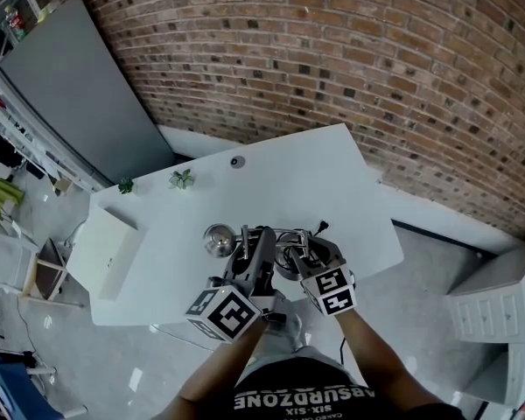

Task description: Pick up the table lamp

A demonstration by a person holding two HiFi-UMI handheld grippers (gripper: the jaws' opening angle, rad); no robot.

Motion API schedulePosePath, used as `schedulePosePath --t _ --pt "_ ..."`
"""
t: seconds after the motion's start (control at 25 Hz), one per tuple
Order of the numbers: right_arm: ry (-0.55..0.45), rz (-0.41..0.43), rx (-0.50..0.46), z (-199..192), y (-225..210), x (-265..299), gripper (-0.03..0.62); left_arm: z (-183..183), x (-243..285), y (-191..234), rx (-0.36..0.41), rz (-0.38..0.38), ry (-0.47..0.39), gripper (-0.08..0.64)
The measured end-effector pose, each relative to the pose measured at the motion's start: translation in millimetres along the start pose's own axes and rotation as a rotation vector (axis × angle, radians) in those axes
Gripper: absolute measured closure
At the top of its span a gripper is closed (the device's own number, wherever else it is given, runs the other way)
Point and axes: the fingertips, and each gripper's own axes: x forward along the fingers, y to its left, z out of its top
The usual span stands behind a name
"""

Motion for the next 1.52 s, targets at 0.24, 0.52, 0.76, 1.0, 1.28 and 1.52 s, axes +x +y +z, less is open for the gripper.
schedulePosePath --t 0.24,0.52,0.76,1.0,1.28,1.52 --pt "-0.023 -0.012 -0.003 12.2 -4.4 -11.3 0.472 5.3 0.9 -18.5 0.052 -0.055 0.011 0.482" --pt "-0.048 -0.025 -0.005 27.4 -6.0 -23.7 0.473 13.2 0.3 -36.5 0.109 -0.101 0.032 0.474" --pt "-0.085 -0.034 -0.013 44.7 -5.0 -35.7 0.474 28.8 0.6 -49.9 0.128 -0.143 0.034 0.466" --pt "-0.11 -0.048 -0.016 58.1 -5.6 -45.5 0.474 39.0 2.2 -61.9 0.166 -0.177 0.063 0.459" --pt "-0.147 -0.059 -0.028 75.0 -4.0 -58.2 0.474 50.7 0.9 -77.3 0.201 -0.214 0.084 0.453" --pt "-0.173 -0.062 -0.038 86.0 -2.2 -71.8 0.474 57.2 -1.9 -92.7 0.223 -0.237 0.089 0.449"
